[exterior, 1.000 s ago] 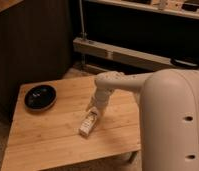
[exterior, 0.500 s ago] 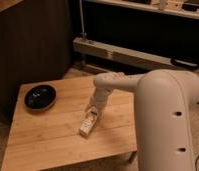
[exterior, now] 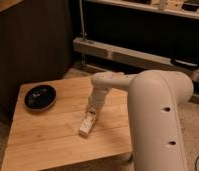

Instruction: Place the bottle in the ceramic bowl

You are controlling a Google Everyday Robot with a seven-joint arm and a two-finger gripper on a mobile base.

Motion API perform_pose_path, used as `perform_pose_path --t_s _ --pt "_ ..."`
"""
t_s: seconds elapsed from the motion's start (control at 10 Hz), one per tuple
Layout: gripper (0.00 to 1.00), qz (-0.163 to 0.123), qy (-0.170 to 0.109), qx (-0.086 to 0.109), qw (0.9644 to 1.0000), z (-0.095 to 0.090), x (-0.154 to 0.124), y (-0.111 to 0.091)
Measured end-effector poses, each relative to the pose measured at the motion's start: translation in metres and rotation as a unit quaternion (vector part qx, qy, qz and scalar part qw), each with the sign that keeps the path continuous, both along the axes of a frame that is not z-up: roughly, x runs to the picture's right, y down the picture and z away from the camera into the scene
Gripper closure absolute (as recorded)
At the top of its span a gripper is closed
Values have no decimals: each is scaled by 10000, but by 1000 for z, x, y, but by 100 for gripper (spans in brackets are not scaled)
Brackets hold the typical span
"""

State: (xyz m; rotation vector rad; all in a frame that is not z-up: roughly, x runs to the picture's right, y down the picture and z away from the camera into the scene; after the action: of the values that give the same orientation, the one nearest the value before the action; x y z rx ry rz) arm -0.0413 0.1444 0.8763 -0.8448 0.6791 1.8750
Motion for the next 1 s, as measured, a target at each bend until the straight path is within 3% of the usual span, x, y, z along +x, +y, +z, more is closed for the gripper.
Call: perform_pose_path --t_s 0.3,0.5,0.8,1.0 --pt "100 45 81 -261 9996 -2 -7 -11" --pt "100 175 344 -324 9987 -13 -7 -35" --pt "100 346 885 -324 9949 -40 -20 -94" --pt "100 412 1056 -272 9932 -42 -36 -119"
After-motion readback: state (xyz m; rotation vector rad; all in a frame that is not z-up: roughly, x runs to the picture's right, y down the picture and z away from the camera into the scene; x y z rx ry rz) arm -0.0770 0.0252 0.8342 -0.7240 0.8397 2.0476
